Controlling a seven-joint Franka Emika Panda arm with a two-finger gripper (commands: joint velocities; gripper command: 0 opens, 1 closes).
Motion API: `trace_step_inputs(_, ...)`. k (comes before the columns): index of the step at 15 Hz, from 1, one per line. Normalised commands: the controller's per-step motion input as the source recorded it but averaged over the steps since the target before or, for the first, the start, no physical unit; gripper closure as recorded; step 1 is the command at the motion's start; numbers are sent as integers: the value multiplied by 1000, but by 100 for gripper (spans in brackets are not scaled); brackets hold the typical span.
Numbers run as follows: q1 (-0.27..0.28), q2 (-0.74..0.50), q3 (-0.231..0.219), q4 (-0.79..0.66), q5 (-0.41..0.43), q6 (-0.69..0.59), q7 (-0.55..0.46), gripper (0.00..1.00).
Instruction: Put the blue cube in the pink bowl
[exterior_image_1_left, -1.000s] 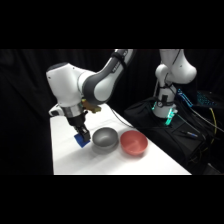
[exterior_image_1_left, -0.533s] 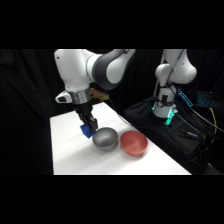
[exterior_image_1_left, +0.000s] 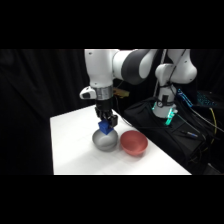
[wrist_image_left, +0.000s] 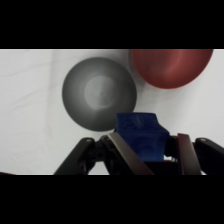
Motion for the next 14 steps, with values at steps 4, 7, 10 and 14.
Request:
trace_step_inputs(4,93,-484,53,-540,-5,234,209,77)
trace_step_inputs(7,69,-417,58,-473,26,233,178,77)
trace_step_inputs(10,52,-312,48,-402,45,260,147,77)
trace_step_inputs(14,41,-199,43,-336,50,263,131,77)
